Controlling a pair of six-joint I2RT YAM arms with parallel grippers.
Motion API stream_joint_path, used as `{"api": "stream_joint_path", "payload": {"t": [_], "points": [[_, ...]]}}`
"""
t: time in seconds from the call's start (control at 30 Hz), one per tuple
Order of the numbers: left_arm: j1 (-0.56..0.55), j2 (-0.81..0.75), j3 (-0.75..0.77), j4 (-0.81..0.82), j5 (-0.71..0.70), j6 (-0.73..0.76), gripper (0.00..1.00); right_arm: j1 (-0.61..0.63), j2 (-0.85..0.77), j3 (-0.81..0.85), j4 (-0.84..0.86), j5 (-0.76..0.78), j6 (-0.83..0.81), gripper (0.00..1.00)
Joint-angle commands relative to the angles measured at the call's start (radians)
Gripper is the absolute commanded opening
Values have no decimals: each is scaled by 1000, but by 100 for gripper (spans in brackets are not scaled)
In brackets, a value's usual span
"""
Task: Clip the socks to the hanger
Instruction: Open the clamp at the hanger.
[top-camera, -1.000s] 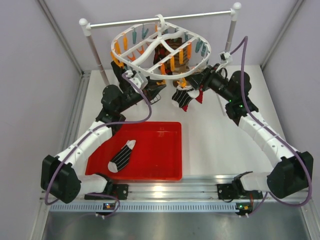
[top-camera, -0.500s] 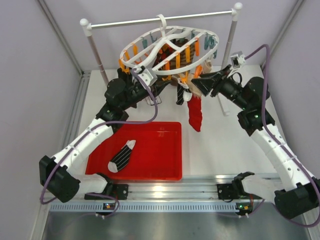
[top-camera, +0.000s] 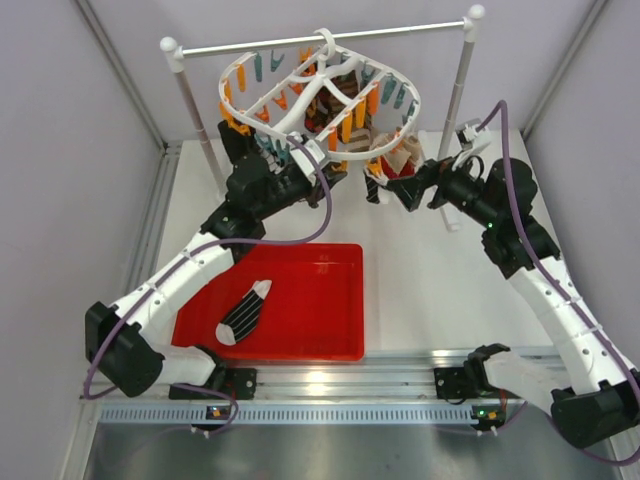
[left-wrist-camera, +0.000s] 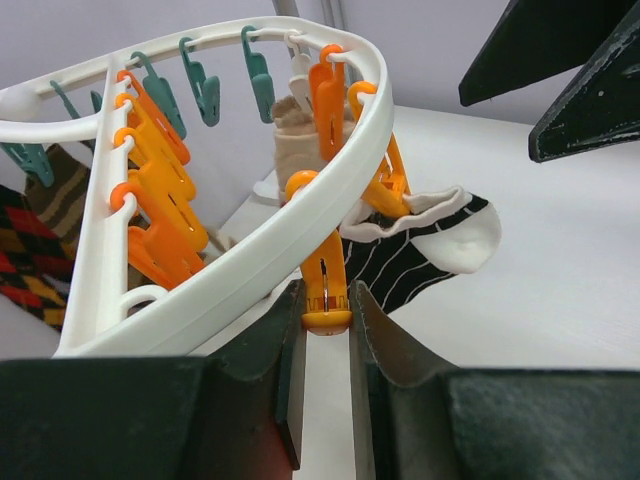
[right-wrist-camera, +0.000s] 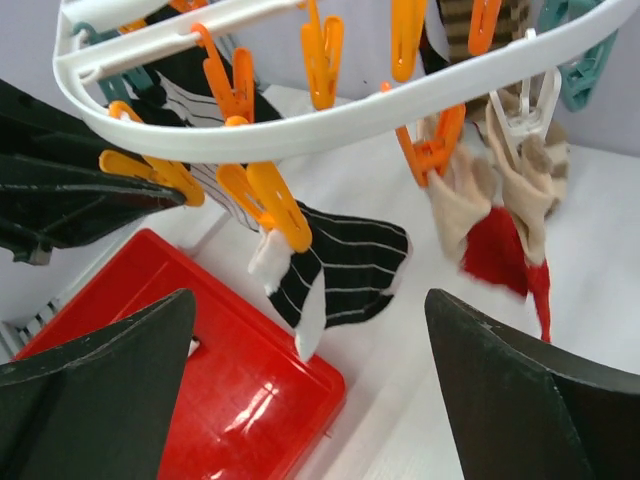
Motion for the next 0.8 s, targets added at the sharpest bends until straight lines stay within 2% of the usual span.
{"api": "stream_joint_path", "payload": {"t": [0.0, 0.07, 0.1, 0.17, 0.2, 0.3, 0.47, 0.77], "points": [[-20, 4, 56, -18, 12, 12, 3, -43, -42, 21, -50, -19, -40, 94], [-24, 11, 69, -29, 2, 12, 3, -57, -55, 21, -16, -144, -30, 87], [-25, 14, 72, -38, -2, 10, 3, -64, -61, 21, 14, -186, -16, 74], [-29, 22, 87, -55, -14, 9, 2, -61, -61, 22, 126, -248, 52, 63], [-31, 25, 92, -75, -18, 7, 2, -45, -52, 31, 138, -246, 76, 56], [-34, 31, 108, -97, -31, -5, 2, -4, 5, 64, 185, -202, 122, 47], [-51, 39, 144, -167, -64, -17, 3, 88, 57, 48, 258, -79, 162, 42], [-69, 41, 164, -233, -74, -45, 5, 231, 100, 22, 363, 57, 110, 38]]}}
